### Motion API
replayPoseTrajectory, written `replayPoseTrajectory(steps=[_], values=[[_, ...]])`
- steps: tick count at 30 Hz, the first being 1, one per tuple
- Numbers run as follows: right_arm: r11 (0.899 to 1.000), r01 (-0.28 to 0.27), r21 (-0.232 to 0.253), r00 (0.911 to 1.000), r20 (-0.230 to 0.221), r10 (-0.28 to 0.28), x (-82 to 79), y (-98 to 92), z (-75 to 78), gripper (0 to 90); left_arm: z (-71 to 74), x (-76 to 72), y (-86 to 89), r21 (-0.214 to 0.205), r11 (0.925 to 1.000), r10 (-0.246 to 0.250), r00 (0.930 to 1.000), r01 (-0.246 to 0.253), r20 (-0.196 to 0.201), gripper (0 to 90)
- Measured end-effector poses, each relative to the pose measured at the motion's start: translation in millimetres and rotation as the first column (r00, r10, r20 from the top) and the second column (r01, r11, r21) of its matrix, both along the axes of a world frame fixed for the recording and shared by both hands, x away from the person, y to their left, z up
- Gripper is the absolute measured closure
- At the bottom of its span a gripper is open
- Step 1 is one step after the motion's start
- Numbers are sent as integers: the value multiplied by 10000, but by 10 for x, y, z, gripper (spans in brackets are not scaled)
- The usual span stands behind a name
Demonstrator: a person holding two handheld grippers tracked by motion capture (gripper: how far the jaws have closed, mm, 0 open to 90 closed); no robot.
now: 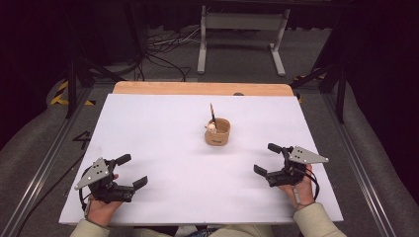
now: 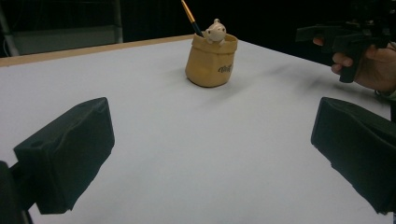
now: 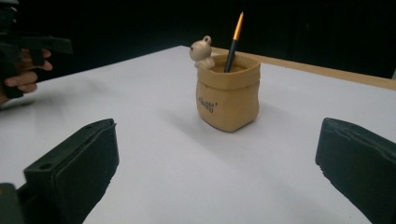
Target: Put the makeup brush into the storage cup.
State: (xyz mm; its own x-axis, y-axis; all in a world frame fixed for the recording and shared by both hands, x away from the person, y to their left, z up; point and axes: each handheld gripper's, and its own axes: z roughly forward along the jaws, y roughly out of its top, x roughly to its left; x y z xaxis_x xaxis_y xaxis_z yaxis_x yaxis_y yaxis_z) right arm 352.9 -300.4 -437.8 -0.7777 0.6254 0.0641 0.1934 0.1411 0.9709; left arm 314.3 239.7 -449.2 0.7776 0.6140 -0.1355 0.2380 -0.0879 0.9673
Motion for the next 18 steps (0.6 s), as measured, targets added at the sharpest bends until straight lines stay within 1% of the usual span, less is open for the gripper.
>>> replayPoseTrajectory(steps=[1,2,4,7,11,12,14,18], values=[[9999,-6,-132,10000,-47,6,3,23,-18,0,-9,10,-4,10,10000,-68,9999,68,-74,2],[9995,-59,-299,9998,-165,54,6,54,-36,0,-16,14,-8,-31,10000,-48,9999,47,-98,2],[9986,-85,-515,9997,-229,73,10,99,-57,0,-26,23,-5,-69,10000,-46,9999,45,-159,2],[9978,-156,-650,9996,-237,141,9,135,-70,0,-26,23,1,-103,9999,-22,9999,20,-141,2],[9980,-79,-626,9997,-233,65,11,135,-72,0,-26,23,-4,-93,9999,-55,9999,54,-145,2],[9986,-9,-526,9997,-261,-5,16,116,-69,0,-27,25,-6,-85,9999,-68,9999,66,-149,2],[9988,16,-487,9997,-252,-28,17,111,-68,0,-29,28,-6,-83,9999,-82,9999,81,-150,2],[9982,29,-594,9998,-180,-40,13,115,-66,0,-30,28,-5,-93,10000,-32,9999,31,-124,2]])
